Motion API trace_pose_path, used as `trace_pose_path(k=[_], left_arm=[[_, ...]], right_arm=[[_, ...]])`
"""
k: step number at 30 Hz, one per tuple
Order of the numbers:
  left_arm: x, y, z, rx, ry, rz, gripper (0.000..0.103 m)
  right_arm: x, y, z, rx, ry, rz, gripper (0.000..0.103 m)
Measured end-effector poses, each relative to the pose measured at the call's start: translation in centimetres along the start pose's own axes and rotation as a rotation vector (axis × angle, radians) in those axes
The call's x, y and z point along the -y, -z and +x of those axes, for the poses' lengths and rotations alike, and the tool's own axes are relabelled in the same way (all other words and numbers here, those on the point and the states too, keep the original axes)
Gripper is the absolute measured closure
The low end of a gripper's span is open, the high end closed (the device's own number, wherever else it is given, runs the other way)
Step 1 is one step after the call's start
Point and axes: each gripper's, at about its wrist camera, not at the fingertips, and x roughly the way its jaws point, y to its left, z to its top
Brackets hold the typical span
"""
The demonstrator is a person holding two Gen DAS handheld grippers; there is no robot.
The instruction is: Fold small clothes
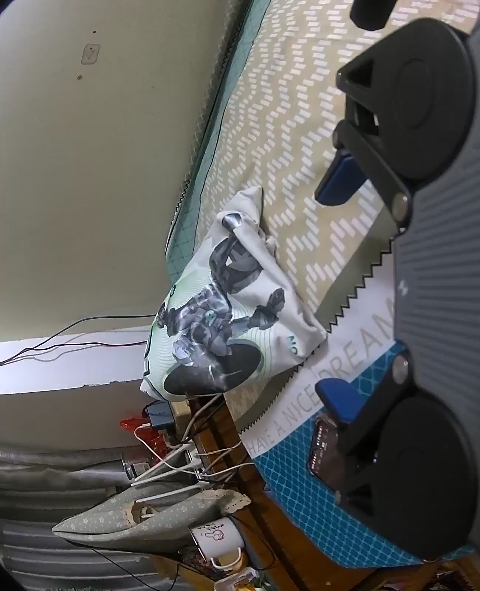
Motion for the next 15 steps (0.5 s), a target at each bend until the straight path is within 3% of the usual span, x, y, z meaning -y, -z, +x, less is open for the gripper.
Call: trace_pose_path(k=[6, 13, 15], left_arm=[[-0.6, -0.2, -0.1, -0.006, 0.038, -0.043, 0.000], [-4.5, -0.3, 0.8, -0.028, 0.200, -0.260, 0.000], [-5.7, 0.0, 0.0, -0.022, 0.196, -0.297, 0.000]], right_arm=[[0.3, 0.0, 0.0, -0.002, -0.006, 0.018, 0.006], [2.7, -1.0, -0.3, 0.061, -0.060, 0.200, 0.006], [1.7, -2.5, 0.8, 0.037, -0.085, 0.140, 0.008]])
